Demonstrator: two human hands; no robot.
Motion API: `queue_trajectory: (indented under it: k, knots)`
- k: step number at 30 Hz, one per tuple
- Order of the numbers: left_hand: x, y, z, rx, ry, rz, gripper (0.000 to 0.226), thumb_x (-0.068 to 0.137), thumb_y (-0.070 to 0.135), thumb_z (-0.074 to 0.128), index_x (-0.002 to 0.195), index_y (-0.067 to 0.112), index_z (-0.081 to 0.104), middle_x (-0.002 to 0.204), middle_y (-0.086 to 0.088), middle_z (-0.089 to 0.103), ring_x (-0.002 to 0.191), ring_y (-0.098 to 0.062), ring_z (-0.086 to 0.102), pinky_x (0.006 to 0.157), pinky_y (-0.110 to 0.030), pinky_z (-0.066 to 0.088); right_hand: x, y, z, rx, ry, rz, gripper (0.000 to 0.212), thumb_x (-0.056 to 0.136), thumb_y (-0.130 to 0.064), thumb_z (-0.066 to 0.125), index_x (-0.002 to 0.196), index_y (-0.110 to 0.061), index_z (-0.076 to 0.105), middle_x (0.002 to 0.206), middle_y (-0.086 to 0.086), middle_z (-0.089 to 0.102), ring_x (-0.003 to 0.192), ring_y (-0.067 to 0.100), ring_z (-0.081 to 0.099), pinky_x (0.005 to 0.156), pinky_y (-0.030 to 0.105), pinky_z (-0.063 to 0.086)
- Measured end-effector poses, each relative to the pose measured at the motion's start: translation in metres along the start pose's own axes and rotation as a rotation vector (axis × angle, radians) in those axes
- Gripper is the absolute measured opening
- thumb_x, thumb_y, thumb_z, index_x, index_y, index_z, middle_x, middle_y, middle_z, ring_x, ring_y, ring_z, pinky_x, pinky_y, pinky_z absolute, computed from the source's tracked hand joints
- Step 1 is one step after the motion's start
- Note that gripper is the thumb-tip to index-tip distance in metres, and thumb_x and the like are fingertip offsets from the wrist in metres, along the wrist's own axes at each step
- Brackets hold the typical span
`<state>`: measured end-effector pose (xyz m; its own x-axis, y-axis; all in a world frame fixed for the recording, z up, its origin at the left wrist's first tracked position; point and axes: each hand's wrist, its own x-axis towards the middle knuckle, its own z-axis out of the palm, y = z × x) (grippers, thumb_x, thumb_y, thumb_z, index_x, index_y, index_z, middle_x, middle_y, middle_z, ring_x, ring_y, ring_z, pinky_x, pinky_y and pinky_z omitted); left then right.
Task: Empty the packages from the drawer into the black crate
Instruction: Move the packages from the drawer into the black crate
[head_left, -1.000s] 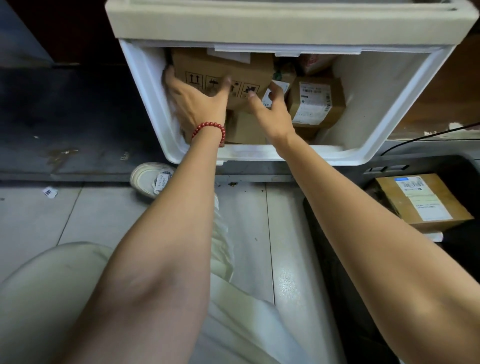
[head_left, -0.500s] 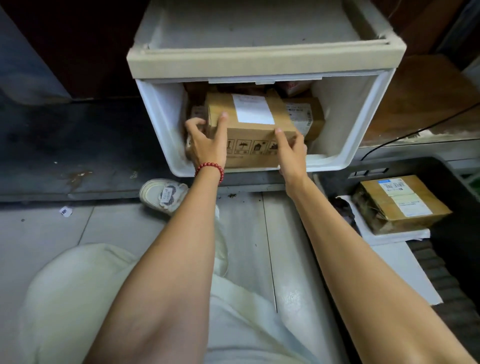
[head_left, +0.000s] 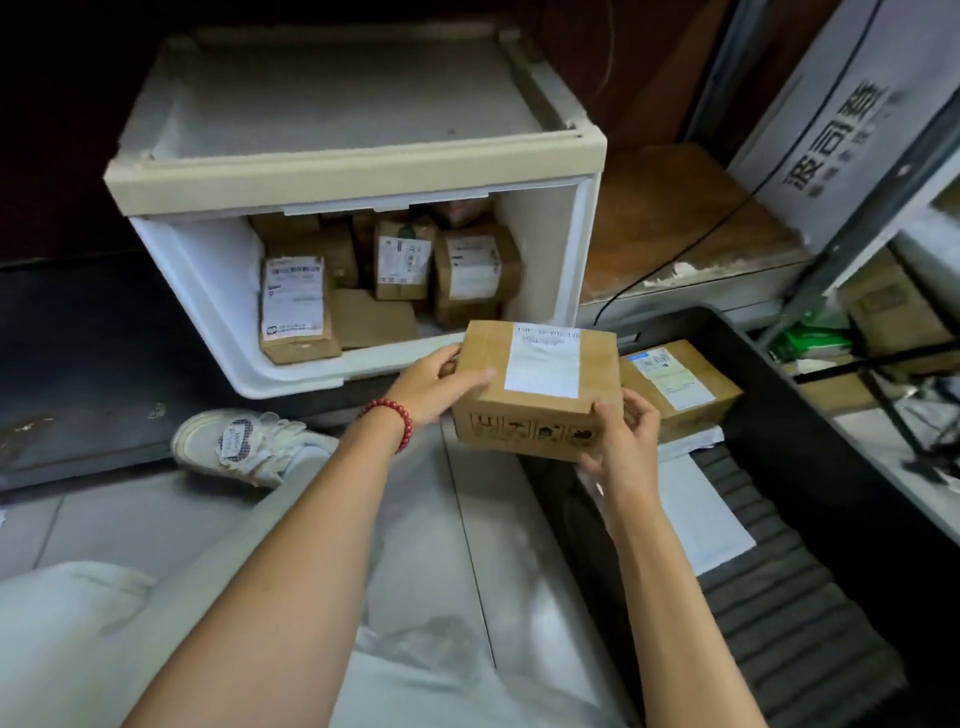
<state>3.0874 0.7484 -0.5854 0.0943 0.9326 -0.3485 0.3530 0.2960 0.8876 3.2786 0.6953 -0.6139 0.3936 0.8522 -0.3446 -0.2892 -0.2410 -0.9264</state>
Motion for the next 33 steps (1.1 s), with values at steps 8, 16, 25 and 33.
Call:
queue_trajectory:
  k: [8, 16, 25, 33]
  knots:
    - [-0.005, 0.017, 0.019, 0.248, 0.077, 0.26, 0.079, 0.083, 0.045, 0.068, 0.15, 0.035, 0.025, 0.143, 0.003, 0.039, 0.126, -0.017, 0.045, 0.1, -0.04, 0.045, 0.005, -0.008, -0.018, 0.05, -0.002, 0.072, 0.043, 0.101, -0.027, 0.04, 0.144, -0.029, 0.037, 0.127, 0.0, 0.053, 0.122, 0.021, 0.047, 0.096, 0.048, 0.051]
    - [-0.005, 0.034, 0.035, 0.307, 0.139, 0.47, 0.077, 0.081, 0.043, 0.07, 0.146, 0.038, 0.029, 0.144, 0.006, 0.037, 0.13, -0.018, 0.037, 0.106, -0.043, 0.039, 0.01, 0.002, -0.023, 0.17, -0.024, 0.092, 0.046, 0.094, -0.009, 0.049, 0.132, -0.034, 0.045, 0.136, 0.003, 0.053, 0.123, 0.02, 0.052, 0.085, 0.038, 0.047]
    - [-0.003, 0.03, 0.011, -0.169, 0.281, 0.19, 0.06, 0.078, 0.048, 0.072, 0.124, 0.035, 0.036, 0.122, 0.009, 0.053, 0.106, -0.009, 0.055, 0.087, -0.027, 0.046, 0.001, -0.008, -0.016, -0.021, -0.209, -0.254, 0.05, 0.08, -0.021, 0.076, 0.121, -0.037, 0.054, 0.135, -0.007, 0.052, 0.126, 0.021, 0.051, 0.099, 0.039, 0.048]
    - [0.002, 0.017, -0.012, -0.317, 0.382, 0.032, 0.065, 0.078, 0.05, 0.071, 0.131, 0.025, 0.041, 0.115, 0.004, 0.057, 0.098, -0.013, 0.058, 0.085, -0.034, 0.051, -0.019, -0.035, 0.003, -0.286, -0.399, -0.451, 0.06, 0.058, -0.055, 0.077, 0.115, -0.053, 0.058, 0.152, -0.022, 0.026, 0.142, 0.011, 0.03, 0.113, 0.042, 0.033]
